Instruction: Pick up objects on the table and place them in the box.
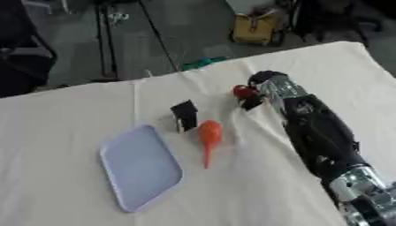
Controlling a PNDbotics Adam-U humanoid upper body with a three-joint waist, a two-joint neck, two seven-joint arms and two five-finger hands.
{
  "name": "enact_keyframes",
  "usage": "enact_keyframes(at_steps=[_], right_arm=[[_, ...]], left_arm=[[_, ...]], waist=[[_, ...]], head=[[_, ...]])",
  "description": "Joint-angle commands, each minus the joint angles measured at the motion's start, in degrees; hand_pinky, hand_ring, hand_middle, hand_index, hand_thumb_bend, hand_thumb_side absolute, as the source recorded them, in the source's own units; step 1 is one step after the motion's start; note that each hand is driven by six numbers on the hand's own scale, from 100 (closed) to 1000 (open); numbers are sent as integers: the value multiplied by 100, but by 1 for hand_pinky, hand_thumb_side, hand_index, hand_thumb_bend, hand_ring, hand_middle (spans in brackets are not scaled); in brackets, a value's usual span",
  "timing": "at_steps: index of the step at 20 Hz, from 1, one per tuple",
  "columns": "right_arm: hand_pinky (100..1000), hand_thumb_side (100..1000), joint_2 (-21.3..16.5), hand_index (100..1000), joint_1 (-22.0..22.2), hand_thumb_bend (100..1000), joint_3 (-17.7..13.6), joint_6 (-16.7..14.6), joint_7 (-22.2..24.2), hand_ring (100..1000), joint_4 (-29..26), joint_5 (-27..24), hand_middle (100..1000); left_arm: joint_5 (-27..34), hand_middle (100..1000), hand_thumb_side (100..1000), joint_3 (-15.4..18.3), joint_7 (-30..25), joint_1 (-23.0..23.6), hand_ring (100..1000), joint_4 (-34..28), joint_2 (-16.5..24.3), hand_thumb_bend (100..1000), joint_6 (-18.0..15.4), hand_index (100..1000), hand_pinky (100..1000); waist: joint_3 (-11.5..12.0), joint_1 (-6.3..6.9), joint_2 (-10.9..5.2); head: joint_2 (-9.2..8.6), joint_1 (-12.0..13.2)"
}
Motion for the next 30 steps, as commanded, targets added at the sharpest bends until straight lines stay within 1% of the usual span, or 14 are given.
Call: enact_keyframes(at_steps=[1, 4, 7, 8, 9, 10, 11, 12, 14, 17, 18, 25, 30], right_arm=[[882, 690, -49, 818, -190, 181, 6, -77, 68, 909, -15, 31, 744], [882, 689, -45, 817, -212, 179, 6, -116, 138, 909, -25, 27, 743], [883, 651, -36, 808, -212, 178, 10, -122, 187, 908, -16, 49, 733], [883, 618, -35, 787, -205, 163, 8, -113, 199, 904, -10, 67, 703], [883, 608, -32, 780, -200, 161, 5, -102, 206, 902, -5, 85, 691], [885, 578, -30, 747, -196, 158, 3, -91, 208, 895, -1, 104, 645], [885, 566, -27, 729, -193, 157, 2, -81, 204, 890, 1, 122, 621], [883, 536, -24, 697, -190, 147, -4, -57, 179, 877, -5, 142, 585], [880, 516, -16, 669, -183, 137, -9, -4, 113, 863, -12, 170, 557], [879, 508, -10, 659, -180, 125, -4, 55, 5, 857, -10, 202, 546], [873, 495, -10, 611, -185, 100, -5, 91, -59, 833, -23, 214, 504], [872, 477, 17, 582, -190, 100, 20, 229, -364, 818, -34, 225, 481], [870, 464, 28, 560, -228, 100, 87, 197, -418, 811, -109, 183, 464]], left_arm=[[-5, 829, 838, 27, -19, -62, 833, -79, 140, 100, 6, 761, 797], [-1, 829, 838, 27, -14, -68, 833, -79, 140, 100, 7, 761, 797], [4, 829, 838, 24, -11, -88, 832, -79, 135, 100, 1, 761, 797], [5, 829, 838, 25, -11, -94, 832, -79, 133, 100, -2, 761, 797], [5, 829, 838, 26, -10, -98, 832, -79, 131, 100, -4, 761, 797], [7, 829, 838, 28, -5, -104, 832, -79, 130, 100, -4, 760, 797], [11, 829, 838, 31, 0, -108, 832, -79, 130, 100, -5, 760, 797], [12, 829, 838, 30, 1, -114, 832, -79, 131, 100, -7, 761, 797], [13, 829, 838, 29, -2, -120, 832, -79, 128, 100, -7, 761, 797], [14, 829, 838, 30, -6, -120, 832, -79, 126, 100, -8, 761, 797], [14, 828, 838, 28, -9, -122, 832, -79, 124, 100, -8, 761, 797], [14, 828, 839, 23, -25, -128, 831, -79, 120, 100, -1, 761, 797], [17, 828, 839, 19, -35, -149, 831, -79, 143, 100, -3, 761, 797]], waist=[[-16, -37, -120], [-33, -46, -127], [-33, -47, -130], [-28, -45, -129], [-24, -43, -129], [-20, -41, -129], [-17, -39, -128], [-15, -37, -126], [-14, -36, -123], [-16, -36, -122], [-17, -39, -122], [-10, -46, -134], [-32, -70, -157]], head=[[-12, 15], [-7, 20], [-27, 14], [-30, 10], [-32, 6], [-31, 5], [-30, 4], [-31, 1], [-30, -1], [-20, -1], [-16, -5], [-7, -14], [-5, -8]])
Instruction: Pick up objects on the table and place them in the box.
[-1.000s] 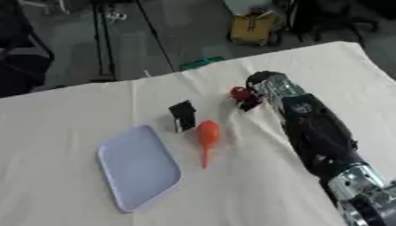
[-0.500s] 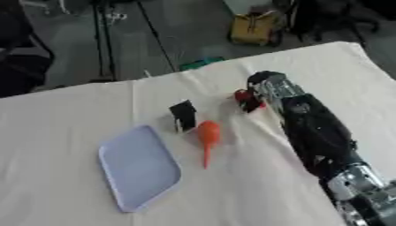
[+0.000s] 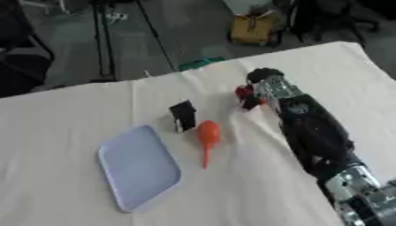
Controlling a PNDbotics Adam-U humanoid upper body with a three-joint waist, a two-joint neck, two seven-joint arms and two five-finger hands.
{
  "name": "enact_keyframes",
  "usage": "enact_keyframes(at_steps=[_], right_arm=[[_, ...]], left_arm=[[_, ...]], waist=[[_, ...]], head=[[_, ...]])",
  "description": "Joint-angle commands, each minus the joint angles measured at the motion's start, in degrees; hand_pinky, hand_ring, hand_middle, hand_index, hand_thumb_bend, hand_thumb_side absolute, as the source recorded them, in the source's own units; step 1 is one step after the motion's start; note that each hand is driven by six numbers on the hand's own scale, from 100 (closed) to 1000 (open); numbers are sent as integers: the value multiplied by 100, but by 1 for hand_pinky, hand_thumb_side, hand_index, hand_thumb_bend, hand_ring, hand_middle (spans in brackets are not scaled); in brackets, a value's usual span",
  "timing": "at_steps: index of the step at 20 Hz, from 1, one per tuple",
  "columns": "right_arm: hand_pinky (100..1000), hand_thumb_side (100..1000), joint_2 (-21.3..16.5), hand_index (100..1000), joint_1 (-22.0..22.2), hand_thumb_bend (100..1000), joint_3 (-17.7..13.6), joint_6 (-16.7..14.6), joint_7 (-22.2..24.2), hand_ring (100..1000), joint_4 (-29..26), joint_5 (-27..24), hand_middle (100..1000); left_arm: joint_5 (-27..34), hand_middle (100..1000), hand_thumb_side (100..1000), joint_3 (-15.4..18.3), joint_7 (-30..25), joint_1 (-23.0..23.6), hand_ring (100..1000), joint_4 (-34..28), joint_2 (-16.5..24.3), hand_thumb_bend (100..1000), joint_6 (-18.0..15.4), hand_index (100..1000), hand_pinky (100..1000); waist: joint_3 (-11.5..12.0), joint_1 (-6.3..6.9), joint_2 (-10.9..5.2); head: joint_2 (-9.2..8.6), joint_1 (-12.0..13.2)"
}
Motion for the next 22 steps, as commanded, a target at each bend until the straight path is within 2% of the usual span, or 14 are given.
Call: enact_keyframes(at_steps=[1, 16, 18, 22], right_arm=[[870, 464, -59, 560, -192, 100, 55, -18, -33, 811, -166, -14, 464], [869, 471, -228, 538, -272, 100, 468, -188, 300, 805, -1003, -423, 441], [868, 487, -312, 533, -298, 100, 555, -221, 320, 803, -1248, -507, 436], [868, 461, -458, 526, -302, 100, 709, -227, 453, 801, -1649, -654, 427]], left_arm=[[18, 828, 839, 18, -29, -92, 831, -79, 150, 100, -5, 761, 797], [20, 827, 841, 15, -39, -120, 830, -79, 202, 100, -3, 762, 797], [20, 828, 842, 16, -42, -115, 829, -79, 212, 100, 5, 763, 797], [18, 827, 842, 14, -44, -115, 829, -79, 225, 100, 7, 763, 797]], waist=[[-10, -37, -141], [-88, -113, -206], [-109, -126, -221], [-143, -144, -235]], head=[[1, -4], [43, 86], [54, 96], [63, 117]])
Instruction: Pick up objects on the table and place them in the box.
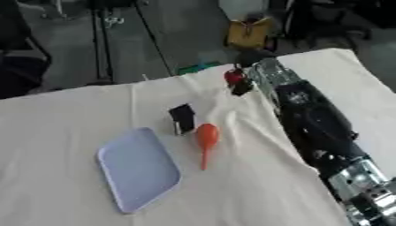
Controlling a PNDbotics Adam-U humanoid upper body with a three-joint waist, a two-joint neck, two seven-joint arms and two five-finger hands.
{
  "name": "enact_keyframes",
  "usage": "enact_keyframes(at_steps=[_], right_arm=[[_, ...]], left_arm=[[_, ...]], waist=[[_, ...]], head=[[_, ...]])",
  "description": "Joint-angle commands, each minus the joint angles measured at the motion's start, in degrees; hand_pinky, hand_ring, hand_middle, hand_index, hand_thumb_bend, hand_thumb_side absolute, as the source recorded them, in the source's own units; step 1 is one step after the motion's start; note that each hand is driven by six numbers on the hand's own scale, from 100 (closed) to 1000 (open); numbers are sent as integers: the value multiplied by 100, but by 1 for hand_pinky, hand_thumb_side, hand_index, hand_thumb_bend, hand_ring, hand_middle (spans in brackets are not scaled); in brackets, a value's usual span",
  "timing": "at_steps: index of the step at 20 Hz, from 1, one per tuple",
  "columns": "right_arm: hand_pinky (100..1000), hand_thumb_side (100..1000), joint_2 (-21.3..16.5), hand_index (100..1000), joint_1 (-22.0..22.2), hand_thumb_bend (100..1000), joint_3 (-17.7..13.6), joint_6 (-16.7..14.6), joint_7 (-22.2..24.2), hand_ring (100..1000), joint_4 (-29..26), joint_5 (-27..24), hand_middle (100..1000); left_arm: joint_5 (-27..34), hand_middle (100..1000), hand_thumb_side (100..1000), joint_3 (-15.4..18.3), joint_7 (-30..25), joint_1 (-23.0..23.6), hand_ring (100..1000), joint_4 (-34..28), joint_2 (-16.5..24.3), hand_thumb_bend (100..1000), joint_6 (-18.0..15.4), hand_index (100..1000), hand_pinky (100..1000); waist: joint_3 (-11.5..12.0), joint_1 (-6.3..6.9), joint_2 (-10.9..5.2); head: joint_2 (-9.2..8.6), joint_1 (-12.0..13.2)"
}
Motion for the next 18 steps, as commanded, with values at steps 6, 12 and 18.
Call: enact_keyframes(at_steps=[6, 12, 18], right_arm=[[867, 462, -382, 524, -143, 100, 243, -21, 246, 800, -798, -297, 425], [866, 465, -593, 526, -132, 100, 600, -150, 540, 800, -1613, -586, 427], [863, 461, -686, 522, -124, 100, 965, -214, 845, 798, -2594, -953, 423]], left_arm=[[15, 827, 841, 10, -2, -76, 829, -79, 227, 100, 8, 763, 797], [14, 828, 842, 6, 6, -83, 829, -79, 236, 100, 11, 763, 797], [17, 828, 843, -3, -1, -104, 829, -79, 227, 100, 8, 763, 797]], waist=[[-38, -33, -127], [-67, -70, -143], [-33, -88, -139]], head=[[33, 45], [42, 77], [49, 98]])
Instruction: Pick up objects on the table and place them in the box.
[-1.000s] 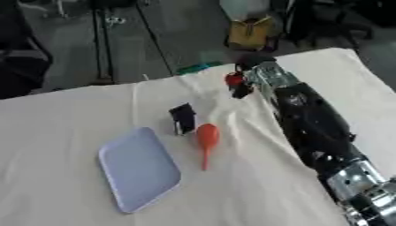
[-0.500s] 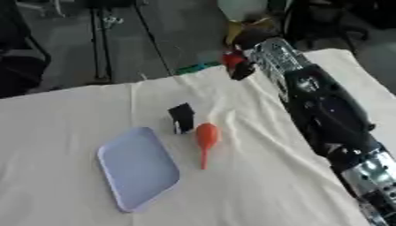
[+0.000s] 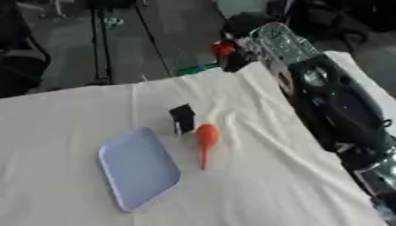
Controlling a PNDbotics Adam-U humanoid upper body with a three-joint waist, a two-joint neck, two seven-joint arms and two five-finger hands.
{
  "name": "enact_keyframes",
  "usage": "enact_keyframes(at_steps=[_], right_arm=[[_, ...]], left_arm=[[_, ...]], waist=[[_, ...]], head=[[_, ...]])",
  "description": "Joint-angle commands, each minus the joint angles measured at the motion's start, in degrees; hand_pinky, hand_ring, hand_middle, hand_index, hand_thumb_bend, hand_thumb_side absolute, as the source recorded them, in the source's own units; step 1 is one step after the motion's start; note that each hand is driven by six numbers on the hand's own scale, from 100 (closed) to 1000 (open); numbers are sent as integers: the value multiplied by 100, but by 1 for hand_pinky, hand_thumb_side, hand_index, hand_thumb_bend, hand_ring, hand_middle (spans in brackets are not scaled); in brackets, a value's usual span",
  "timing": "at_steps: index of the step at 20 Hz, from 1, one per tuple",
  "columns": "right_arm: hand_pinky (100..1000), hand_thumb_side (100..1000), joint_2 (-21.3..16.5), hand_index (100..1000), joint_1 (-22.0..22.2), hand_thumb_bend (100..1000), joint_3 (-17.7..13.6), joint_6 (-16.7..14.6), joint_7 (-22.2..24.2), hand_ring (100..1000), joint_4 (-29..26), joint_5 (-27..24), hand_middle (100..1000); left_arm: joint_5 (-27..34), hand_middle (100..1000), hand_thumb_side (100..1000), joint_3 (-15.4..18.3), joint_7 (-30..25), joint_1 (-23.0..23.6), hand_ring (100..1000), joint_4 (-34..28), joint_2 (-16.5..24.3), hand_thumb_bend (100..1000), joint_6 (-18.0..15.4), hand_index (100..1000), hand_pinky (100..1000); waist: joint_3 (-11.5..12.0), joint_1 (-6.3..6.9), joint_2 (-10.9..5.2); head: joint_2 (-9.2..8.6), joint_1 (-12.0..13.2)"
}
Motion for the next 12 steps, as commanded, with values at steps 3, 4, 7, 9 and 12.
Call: enact_keyframes(at_steps=[3, 4, 7, 9, 12], right_arm=[[862, 458, -195, 522, -131, 100, 216, 21, 277, 797, -815, -282, 424], [862, 458, -197, 522, -139, 100, 273, 9, 331, 797, -963, -335, 424], [862, 454, -201, 522, -155, 100, 371, 26, 489, 797, -1285, -448, 424], [861, 456, -170, 522, -174, 100, 431, 39, 586, 797, -1470, -522, 425], [861, 453, -87, 521, -198, 100, 491, 48, 744, 797, -1681, -608, 425]], left_arm=[[18, 828, 843, -1, -2, -102, 830, -79, 174, 100, 4, 764, 797], [18, 828, 843, -3, -4, -104, 830, -79, 169, 100, 3, 764, 797], [20, 828, 844, -7, -9, -111, 829, -79, 158, 100, 1, 764, 797], [25, 828, 844, -8, -9, -119, 830, -79, 149, 100, 1, 764, 797], [30, 827, 844, -16, -19, -136, 829, -79, 130, 100, -3, 764, 797]], waist=[[34, -18, -108], [40, -18, -106], [58, -20, -101], [72, -24, -95], [99, -21, -86]], head=[[14, 24], [8, 26], [-4, 27], [-19, 35], [-35, 41]])
